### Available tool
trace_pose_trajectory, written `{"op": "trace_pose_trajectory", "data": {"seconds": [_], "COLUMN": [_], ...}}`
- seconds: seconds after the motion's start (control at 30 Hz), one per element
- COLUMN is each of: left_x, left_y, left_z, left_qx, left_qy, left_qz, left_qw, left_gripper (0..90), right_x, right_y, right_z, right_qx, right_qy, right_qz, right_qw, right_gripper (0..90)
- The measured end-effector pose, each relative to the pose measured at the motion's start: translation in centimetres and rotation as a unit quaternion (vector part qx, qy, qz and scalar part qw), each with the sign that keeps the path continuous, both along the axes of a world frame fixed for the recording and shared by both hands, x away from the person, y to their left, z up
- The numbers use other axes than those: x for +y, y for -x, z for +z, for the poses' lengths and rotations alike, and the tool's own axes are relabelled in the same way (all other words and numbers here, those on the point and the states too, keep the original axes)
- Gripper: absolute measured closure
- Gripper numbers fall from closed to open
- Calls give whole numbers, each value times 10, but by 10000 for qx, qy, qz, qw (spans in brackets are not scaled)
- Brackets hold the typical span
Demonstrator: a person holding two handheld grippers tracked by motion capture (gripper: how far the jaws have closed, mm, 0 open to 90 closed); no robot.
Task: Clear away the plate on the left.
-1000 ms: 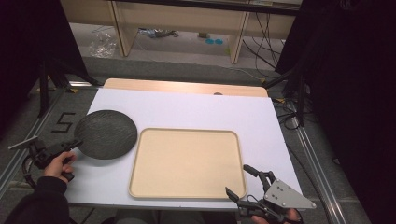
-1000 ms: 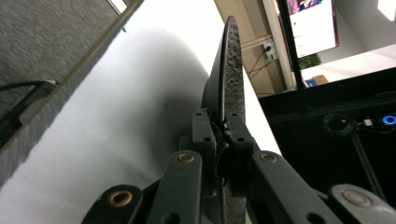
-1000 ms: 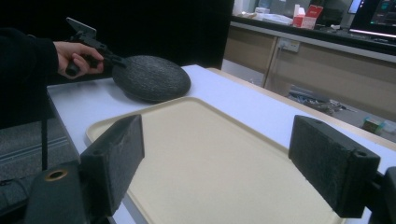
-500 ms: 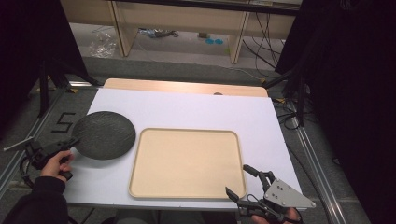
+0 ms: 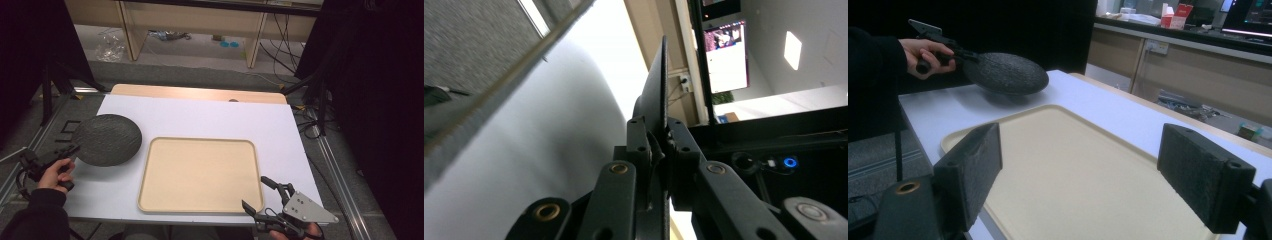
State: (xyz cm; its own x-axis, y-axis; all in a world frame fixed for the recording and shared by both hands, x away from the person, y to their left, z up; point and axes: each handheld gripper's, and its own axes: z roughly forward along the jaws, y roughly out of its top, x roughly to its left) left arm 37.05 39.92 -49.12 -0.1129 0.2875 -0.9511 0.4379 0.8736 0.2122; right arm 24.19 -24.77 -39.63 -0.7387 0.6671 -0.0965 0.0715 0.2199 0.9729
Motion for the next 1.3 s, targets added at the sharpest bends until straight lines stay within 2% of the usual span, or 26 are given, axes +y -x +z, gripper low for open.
{"op": "trace_pose_trajectory", "data": {"seconds": [0.2, 0.3, 0.4, 0.47, 0.53, 0.6, 0.63, 0.67, 0.8, 0.87, 0.9, 0.93, 1.03, 1.07, 1.1, 1.13, 1.2, 1.23, 1.27, 1.3], "left_x": [-14, -26, -39, -48, -59, -69, -76, -81, -100, -110, -114, -117, -129, -133, -137, -140, -145, -149, -152, -155], "left_y": [-3, -5, -8, -9, -9, -11, -12, -12, -15, -16, -16, -16, -16, -16, -16, -16, -16, -16, -17, -17], "left_z": [6, 8, 9, 10, 13, 18, 18, 18, 16, 17, 17, 16, 15, 15, 15, 16, 15, 15, 14, 13], "left_qx": [-83, -162, -190, -185, -196, -251, -252, -271, -241, -254, -242, -253, -243, -205, -248, -189, -234, -153, -199, -178], "left_qy": [67, 91, 133, 194, 152, 44, 154, 123, 293, 225, 271, 279, 184, 192, 188, 186, 167, 225, 219, 211], "left_qz": [-258, -458, -744, -827, -892, -1067, -1073, -1173, -1401, -1594, -1598, -1656, -1876, -1891, -1953, -1979, -2032, -2040, -2112, -2156], "left_qw": [9996, 9988, 9970, 9962, 9957, 9940, 9938, 9927, 9894, 9866, 9865, 9855, 9818, 9816, 9803, 9799, 9787, 9786, 9770, 9761], "left_gripper": [822, 822, 822, 822, 822, 820, 820, 818, 818, 815, 815, 813, 813, 814, 812, 809, 807, 806, 806, 807], "right_x": [0, 0, 0, 0, 0, -1, -1, -2, -3, -3, -1, -1, 0, -1, -1, -1, -1, -1, 0, 0], "right_y": [0, 0, -1, 0, 0, 0, 0, 0, -1, 1, 1, 0, 0, 1, 0, 1, 1, 1, -1, 0], "right_z": [0, 0, -1, 0, -1, 0, 1, 0, 0, 1, 0, 0, -1, 0, 0, 0, 0, 0, -1, -1], "right_qx": [16, 3, -10, 19, 12, -6, -24, -14, -3, 98, 69, -5, -16, 107, 7, 15, 23, 15, 11, 50], "right_qy": [30, -5, -22, 14, 6, 17, 11, -6, -17, 121, -7, -14, -62, -10, 1, 6, 8, 10, -59, -14], "right_qz": [15, -12, 23, 1, 35, -27, -41, -36, -4, -25, -41, -35, 11, -23, -22, -11, -17, -22, 45, 50], "right_qw": [10000, 10000, 10000, 10000, 10000, 10000, 10000, 10000, 10000, 9999, 10000, 10000, 10000, 9999, 10000, 10000, 10000, 10000, 10000, 10000], "right_gripper": [192, 191, 191, 191, 191, 191, 191, 190, 187, 186, 186, 186, 185, 185, 185, 185, 185, 185, 185, 185]}}
